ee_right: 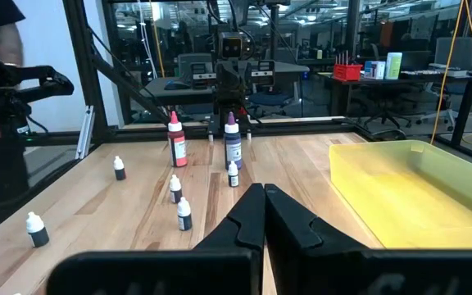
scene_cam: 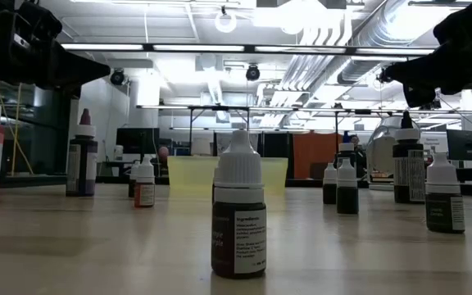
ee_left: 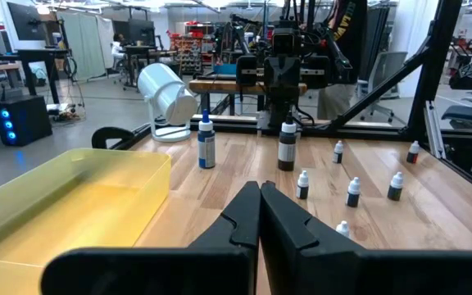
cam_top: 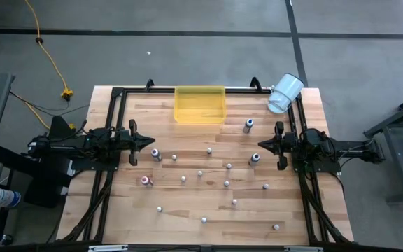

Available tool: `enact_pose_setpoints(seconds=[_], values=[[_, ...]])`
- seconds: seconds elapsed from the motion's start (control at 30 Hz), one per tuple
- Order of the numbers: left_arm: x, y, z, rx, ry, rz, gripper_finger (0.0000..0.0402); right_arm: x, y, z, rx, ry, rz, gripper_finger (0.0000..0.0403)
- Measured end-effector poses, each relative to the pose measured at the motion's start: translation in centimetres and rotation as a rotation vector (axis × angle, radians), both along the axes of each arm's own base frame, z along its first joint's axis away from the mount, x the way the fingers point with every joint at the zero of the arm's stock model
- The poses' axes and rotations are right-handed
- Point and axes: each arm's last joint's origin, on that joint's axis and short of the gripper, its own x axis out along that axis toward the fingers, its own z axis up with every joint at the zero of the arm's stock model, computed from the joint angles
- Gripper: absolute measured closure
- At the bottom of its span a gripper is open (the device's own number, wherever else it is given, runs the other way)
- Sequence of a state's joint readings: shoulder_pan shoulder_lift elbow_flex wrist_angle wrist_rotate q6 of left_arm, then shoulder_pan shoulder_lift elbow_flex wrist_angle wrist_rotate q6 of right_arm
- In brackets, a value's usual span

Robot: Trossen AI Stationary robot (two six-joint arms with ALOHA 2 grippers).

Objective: Pick & Place food coloring

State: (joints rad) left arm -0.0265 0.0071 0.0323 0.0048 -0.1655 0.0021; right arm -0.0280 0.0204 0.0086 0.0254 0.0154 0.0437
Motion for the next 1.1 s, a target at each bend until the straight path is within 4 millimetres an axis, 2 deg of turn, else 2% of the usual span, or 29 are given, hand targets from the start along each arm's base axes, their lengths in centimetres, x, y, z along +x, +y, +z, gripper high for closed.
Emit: enact_pose_setpoints(seconds=[0.37,0.67,0.83,1.1], values=[[0.0,0.01,0.01,0.004,0.0,0.002,0.0401,0.0,0.0,0.01,0.0,-0.001,0.0,0.0402],[-0.03,0.12,0.34,0.27,0.001,0.056,0.0401,0.0,0.0,0.0,0.0,0.0,0.0,0.0402],[-0.02,0.1,0.31,0.264,0.003,0.047,0.0401,0.0,0.0,0.01,0.0,0.0,0.0,0.0402],[-0.03,0.07,0.51,0.136,-0.038,0.032,0.0401,0.0,0.0,0.0,0.0,0.0,0.0,0.0402]])
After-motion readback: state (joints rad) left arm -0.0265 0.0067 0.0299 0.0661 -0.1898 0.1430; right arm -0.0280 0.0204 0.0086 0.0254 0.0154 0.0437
